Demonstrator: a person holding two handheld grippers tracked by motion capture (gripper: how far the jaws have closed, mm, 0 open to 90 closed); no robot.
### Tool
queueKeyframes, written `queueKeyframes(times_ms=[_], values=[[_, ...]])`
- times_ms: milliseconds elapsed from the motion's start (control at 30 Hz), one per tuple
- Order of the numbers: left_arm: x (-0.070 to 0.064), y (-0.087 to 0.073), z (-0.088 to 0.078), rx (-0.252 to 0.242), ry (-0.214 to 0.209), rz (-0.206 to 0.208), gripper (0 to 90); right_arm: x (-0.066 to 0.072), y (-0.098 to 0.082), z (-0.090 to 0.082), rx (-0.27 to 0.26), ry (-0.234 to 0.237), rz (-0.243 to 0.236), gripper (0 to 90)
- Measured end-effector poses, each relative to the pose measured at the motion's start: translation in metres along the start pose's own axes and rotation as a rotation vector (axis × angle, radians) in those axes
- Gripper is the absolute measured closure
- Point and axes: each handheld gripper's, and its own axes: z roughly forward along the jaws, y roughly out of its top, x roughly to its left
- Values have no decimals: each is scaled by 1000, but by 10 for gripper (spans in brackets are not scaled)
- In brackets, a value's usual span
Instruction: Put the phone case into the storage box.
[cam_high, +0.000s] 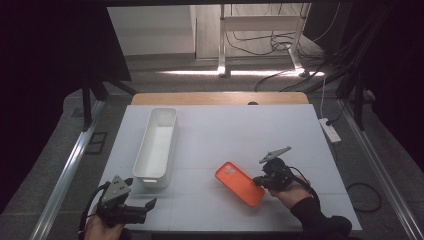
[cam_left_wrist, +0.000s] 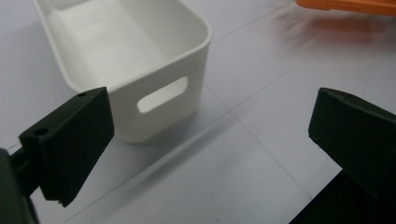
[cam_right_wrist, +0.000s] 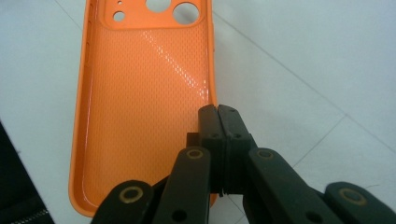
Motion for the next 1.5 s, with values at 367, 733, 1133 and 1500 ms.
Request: queueKeyframes(times_ms=[367, 733, 1133, 1500], values=[[-12, 17, 15, -7, -42, 17, 0, -2, 3, -14, -68, -10, 5, 891], [-25, 42, 33, -16, -128, 39, 0, 0, 6, -27, -151, -27, 2, 891], [-36, 66, 57, -9, -167, 98, 0, 2, 9, -34, -200, -38, -11, 890], [-35, 84, 78, -3, -205, 49, 1, 1, 11, -40, -257, -72, -5, 891]])
